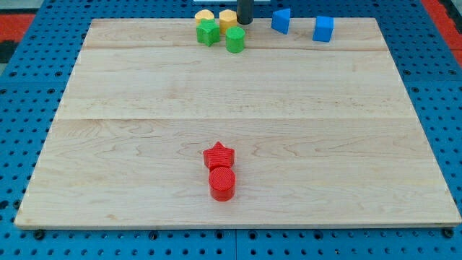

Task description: Slide the blue triangle to top center

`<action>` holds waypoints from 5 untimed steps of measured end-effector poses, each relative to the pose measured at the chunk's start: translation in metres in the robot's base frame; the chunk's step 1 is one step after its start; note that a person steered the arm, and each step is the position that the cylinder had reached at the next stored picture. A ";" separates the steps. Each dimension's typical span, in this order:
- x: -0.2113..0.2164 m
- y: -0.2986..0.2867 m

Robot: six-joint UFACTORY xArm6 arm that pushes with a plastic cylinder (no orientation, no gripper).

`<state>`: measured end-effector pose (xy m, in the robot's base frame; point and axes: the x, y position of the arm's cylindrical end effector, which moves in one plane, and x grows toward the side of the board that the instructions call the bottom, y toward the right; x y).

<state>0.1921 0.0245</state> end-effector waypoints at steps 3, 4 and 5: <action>0.028 0.098; 0.099 0.095; 0.136 0.162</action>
<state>0.3281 0.1862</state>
